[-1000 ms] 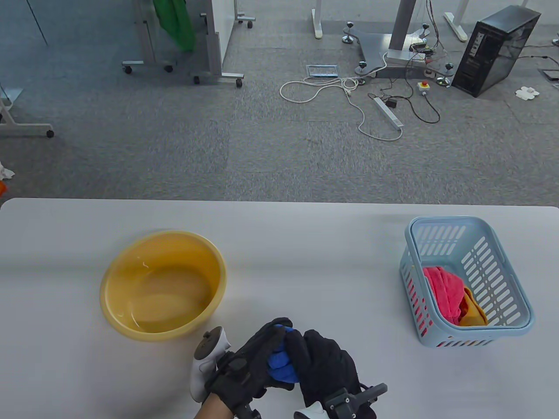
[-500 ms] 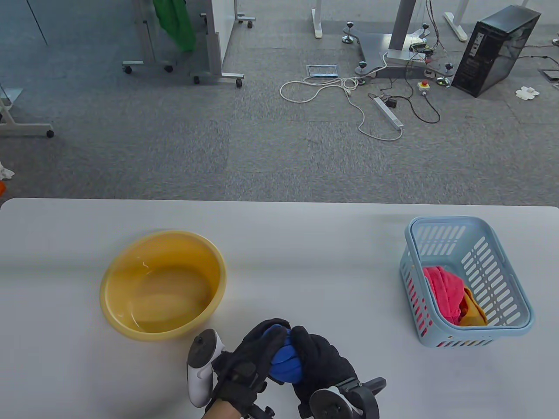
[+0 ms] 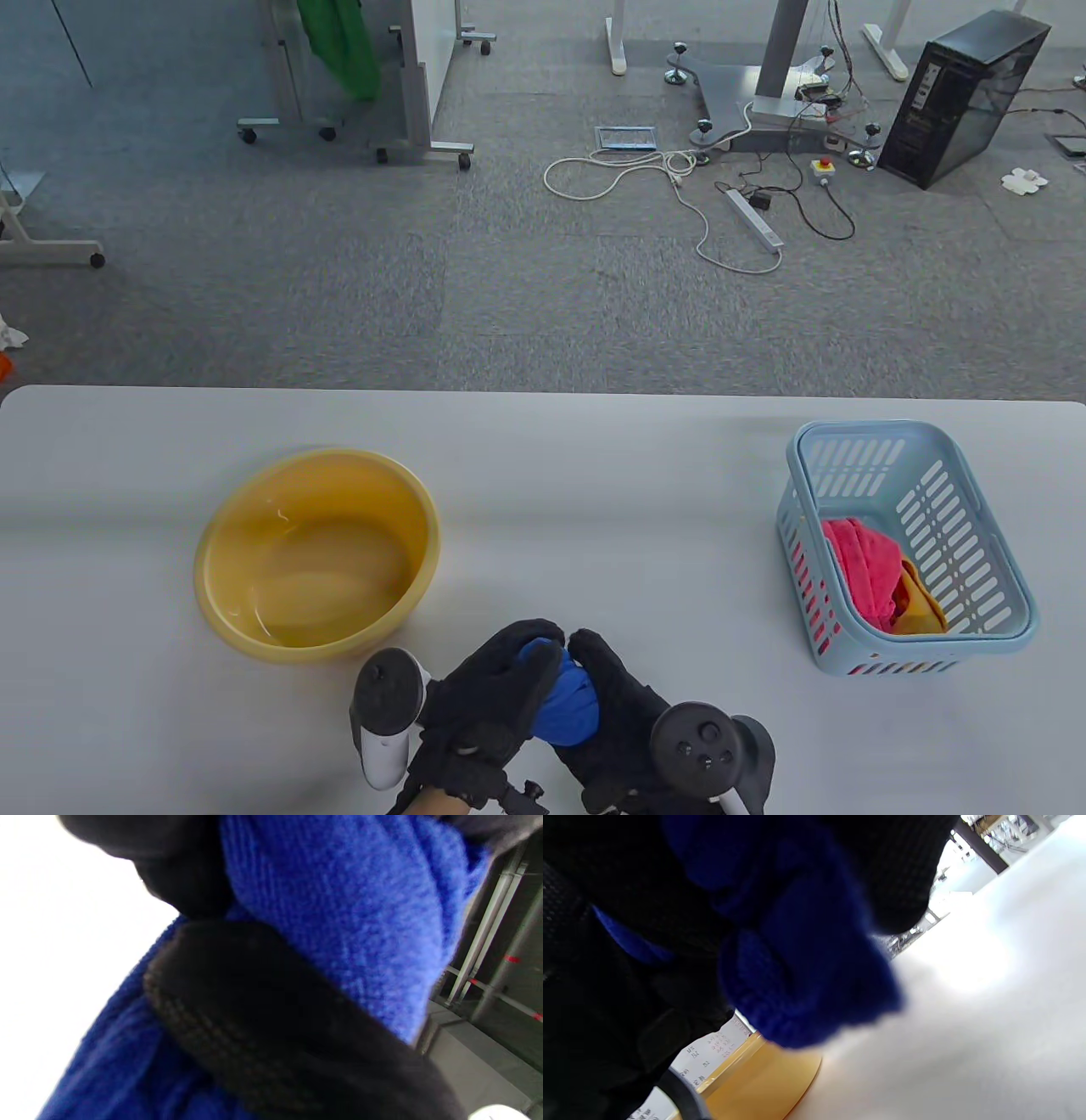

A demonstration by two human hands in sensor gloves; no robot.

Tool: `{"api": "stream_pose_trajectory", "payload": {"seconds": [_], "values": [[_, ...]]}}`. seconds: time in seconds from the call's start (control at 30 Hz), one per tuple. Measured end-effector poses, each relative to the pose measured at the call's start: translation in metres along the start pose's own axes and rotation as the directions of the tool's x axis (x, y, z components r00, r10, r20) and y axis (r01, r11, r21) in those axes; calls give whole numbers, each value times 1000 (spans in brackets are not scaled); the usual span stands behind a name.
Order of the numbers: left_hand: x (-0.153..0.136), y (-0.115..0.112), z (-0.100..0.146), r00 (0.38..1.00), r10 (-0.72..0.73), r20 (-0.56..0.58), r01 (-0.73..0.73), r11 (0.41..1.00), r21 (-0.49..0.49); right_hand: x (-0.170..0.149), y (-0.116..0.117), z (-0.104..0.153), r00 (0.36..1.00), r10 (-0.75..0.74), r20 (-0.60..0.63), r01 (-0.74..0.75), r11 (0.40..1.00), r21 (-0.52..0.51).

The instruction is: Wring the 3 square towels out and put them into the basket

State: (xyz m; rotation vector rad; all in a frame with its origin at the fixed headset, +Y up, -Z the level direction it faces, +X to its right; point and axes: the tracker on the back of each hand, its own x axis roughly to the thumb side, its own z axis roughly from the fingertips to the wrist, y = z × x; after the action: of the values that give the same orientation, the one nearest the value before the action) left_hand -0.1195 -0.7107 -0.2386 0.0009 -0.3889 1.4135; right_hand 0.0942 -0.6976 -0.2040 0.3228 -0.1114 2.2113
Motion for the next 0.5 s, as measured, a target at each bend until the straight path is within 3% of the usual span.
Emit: {"api": "stream_pose_trajectory", "payload": {"seconds": [0.1, 0.5], "values": [[7, 2, 0, 987, -143, 78, 142, 990, 27, -8, 3, -3, 997, -76, -15, 77, 996, 43], [27, 3, 2, 927, -283, 245, 265, 959, 104, -17, 10, -6, 946, -302, -116, 318, 932, 173]]}}
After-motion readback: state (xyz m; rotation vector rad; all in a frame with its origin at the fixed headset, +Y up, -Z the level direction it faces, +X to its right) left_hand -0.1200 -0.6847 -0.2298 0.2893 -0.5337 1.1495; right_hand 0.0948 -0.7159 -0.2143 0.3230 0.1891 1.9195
